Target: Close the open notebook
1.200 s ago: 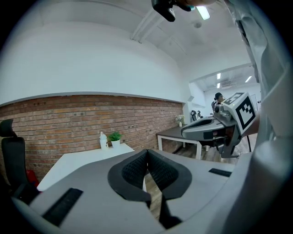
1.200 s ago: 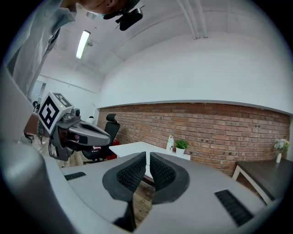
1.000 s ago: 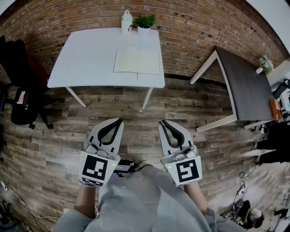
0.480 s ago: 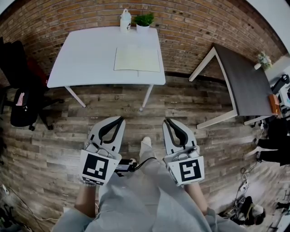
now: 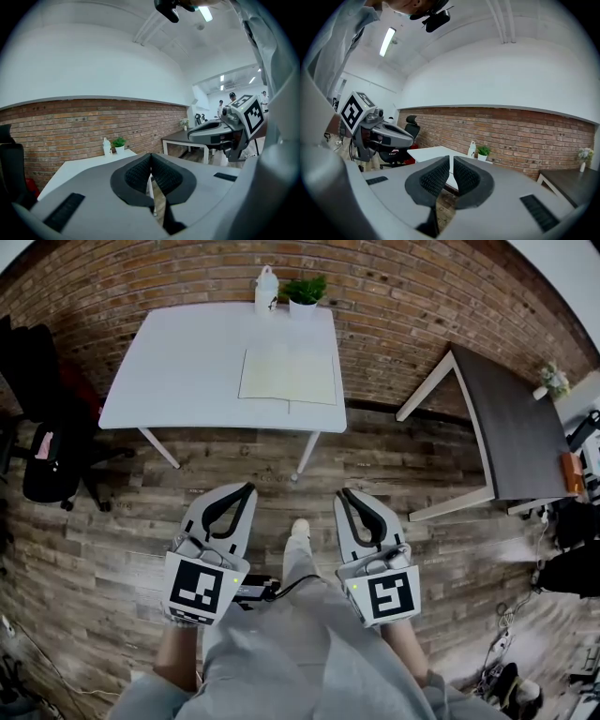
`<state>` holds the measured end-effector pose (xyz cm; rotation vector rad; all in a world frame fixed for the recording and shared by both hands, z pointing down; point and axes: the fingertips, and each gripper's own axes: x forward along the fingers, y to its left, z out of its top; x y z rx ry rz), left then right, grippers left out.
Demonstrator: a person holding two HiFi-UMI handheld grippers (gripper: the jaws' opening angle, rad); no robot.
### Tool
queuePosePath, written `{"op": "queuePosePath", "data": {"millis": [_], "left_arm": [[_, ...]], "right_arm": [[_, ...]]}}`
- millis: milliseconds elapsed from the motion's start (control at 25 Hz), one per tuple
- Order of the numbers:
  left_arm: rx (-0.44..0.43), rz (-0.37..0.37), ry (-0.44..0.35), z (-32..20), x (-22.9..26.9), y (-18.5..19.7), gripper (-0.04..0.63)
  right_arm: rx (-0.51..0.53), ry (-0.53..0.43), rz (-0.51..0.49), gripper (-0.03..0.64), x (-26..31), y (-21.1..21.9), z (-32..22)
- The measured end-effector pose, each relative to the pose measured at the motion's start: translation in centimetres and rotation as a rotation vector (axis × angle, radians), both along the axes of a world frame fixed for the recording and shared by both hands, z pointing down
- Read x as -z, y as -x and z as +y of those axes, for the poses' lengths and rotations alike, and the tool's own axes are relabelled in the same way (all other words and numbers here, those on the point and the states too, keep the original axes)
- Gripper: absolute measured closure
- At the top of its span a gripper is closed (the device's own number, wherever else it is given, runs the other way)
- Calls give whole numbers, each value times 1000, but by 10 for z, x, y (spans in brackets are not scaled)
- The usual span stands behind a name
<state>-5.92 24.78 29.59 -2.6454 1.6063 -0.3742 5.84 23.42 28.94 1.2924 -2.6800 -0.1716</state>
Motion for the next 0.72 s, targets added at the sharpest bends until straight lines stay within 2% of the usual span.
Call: {"op": "queuePosePath", "data": {"millis": [240, 560, 720], "left_arm": [[28, 14, -7, -43, 3, -5, 577], [51, 11, 8, -111, -2, -17, 577], [64, 41, -4, -153, 3, -25, 577]], "right_arm": [[9, 44, 6, 563, -10, -4, -44], [33, 23, -16, 563, -10, -13, -118], [52, 25, -12, 563, -12, -16, -157]]}}
